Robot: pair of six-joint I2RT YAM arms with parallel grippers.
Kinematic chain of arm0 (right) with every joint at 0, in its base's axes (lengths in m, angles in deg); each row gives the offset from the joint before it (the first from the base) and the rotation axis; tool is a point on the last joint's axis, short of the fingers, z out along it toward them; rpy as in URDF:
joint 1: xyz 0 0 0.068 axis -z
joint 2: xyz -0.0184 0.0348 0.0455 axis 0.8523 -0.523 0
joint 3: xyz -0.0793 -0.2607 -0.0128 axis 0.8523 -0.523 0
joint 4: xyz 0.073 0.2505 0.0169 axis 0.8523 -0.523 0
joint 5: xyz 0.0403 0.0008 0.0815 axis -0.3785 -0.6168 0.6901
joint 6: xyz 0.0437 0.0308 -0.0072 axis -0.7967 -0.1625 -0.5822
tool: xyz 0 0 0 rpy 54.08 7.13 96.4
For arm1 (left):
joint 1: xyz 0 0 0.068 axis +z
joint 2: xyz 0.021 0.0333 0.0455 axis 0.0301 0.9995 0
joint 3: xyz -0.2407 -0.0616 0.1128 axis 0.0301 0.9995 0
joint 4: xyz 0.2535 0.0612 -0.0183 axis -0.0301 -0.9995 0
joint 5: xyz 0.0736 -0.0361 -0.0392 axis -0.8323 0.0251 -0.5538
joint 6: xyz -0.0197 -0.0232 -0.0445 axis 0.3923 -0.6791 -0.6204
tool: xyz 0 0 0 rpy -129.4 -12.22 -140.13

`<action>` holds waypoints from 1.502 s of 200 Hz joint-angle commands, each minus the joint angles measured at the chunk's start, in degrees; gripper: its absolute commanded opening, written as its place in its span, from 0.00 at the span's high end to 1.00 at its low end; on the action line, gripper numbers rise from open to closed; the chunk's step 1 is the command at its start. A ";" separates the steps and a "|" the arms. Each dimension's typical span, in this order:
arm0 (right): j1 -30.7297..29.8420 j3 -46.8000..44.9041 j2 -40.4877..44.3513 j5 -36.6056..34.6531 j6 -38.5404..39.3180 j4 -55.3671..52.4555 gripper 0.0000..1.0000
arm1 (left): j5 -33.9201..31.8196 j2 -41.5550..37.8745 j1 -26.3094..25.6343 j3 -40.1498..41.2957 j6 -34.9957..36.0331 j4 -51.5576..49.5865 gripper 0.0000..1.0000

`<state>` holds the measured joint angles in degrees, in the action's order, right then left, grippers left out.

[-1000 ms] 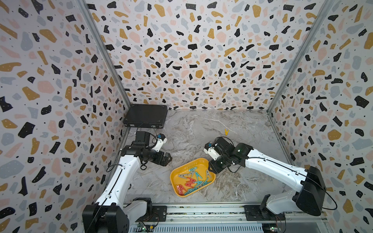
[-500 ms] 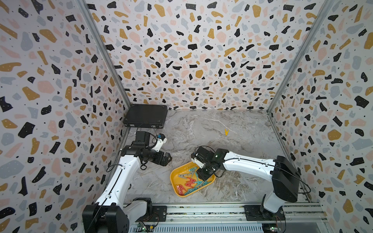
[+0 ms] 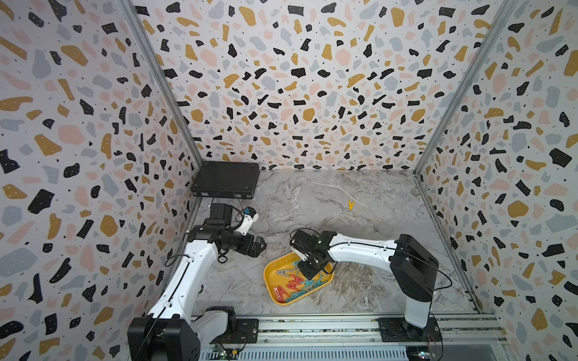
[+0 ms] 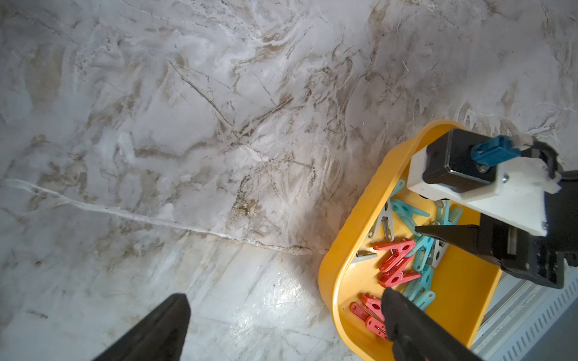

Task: Take the clothespins out of the storage box
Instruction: Pick up the clothespin from the storage box.

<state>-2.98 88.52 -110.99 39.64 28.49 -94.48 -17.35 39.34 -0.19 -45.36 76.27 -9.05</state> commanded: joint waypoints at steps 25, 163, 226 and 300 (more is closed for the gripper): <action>0.06 2.77 -1.47 -0.83 0.10 0.43 0.52 | 0.10 -1.03 0.33 0.70 0.20 0.89 0.00; 0.03 1.60 0.11 -3.20 -0.27 1.07 0.75 | 0.05 -0.99 0.33 0.61 0.17 0.85 0.00; 0.08 1.76 8.08 -5.18 -0.62 -0.54 0.82 | -0.02 -0.90 0.33 0.61 0.26 0.80 0.00; 2.43 1.02 17.52 -8.84 -0.90 -2.50 0.81 | -0.14 -0.90 0.33 0.61 0.19 0.86 0.00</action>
<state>-2.44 89.68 -97.70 32.72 27.85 -94.28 -17.37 39.23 -0.19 -45.36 76.27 -9.05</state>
